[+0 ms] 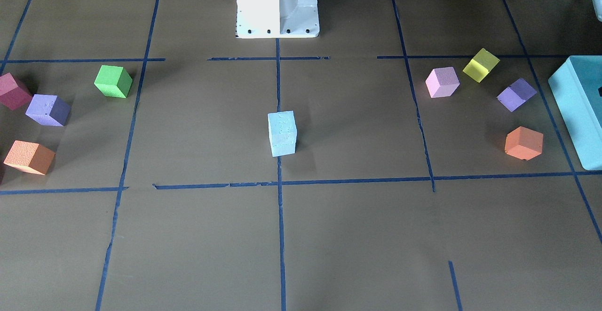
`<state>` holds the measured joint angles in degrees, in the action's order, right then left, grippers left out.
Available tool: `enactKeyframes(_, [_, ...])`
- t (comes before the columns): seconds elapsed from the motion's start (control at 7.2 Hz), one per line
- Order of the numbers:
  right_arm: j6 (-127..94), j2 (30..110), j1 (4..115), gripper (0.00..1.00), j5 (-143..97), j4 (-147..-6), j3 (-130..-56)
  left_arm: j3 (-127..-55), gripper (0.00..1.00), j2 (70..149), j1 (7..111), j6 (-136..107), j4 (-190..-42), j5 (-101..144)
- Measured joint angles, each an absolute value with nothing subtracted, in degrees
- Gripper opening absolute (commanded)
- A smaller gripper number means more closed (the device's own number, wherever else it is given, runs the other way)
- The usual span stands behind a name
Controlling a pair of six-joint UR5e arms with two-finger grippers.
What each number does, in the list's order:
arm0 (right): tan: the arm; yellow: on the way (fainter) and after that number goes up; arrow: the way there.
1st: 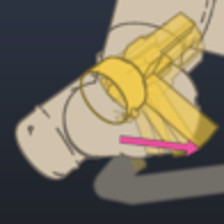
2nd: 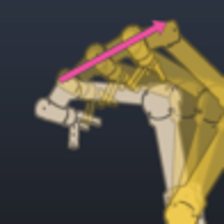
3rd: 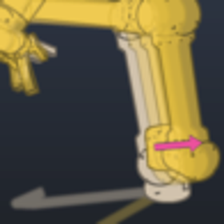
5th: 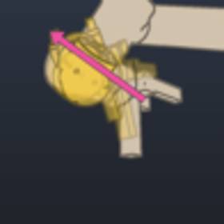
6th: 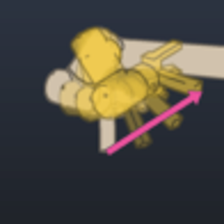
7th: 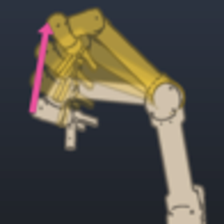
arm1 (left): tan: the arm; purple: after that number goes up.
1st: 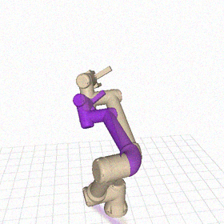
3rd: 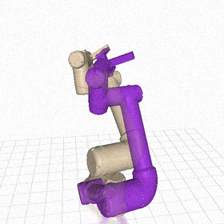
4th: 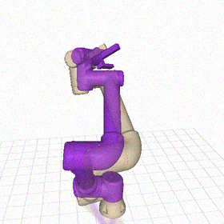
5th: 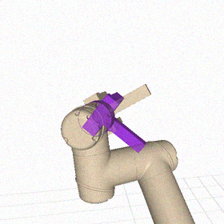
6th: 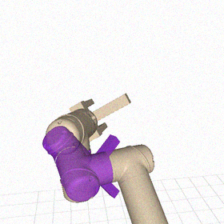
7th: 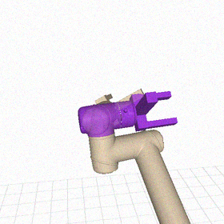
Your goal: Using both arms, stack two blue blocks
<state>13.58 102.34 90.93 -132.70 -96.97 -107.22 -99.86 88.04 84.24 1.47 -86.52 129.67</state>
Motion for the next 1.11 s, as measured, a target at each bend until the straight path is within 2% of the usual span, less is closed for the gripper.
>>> enactKeyframes(0.42, [12.6, 102.3, 90.2, 1.0, -132.7, -96.9, -107.3, -99.0, 1.0, 81.5, 85.1, 1.7, -93.9, 132.5])
enactKeyframes(1.11, [12.8, 102.4, 90.2, 1.0, -132.6, -97.0, -107.2, -99.5, 1.0, 78.9, 85.1, 1.4, -95.8, 133.9])
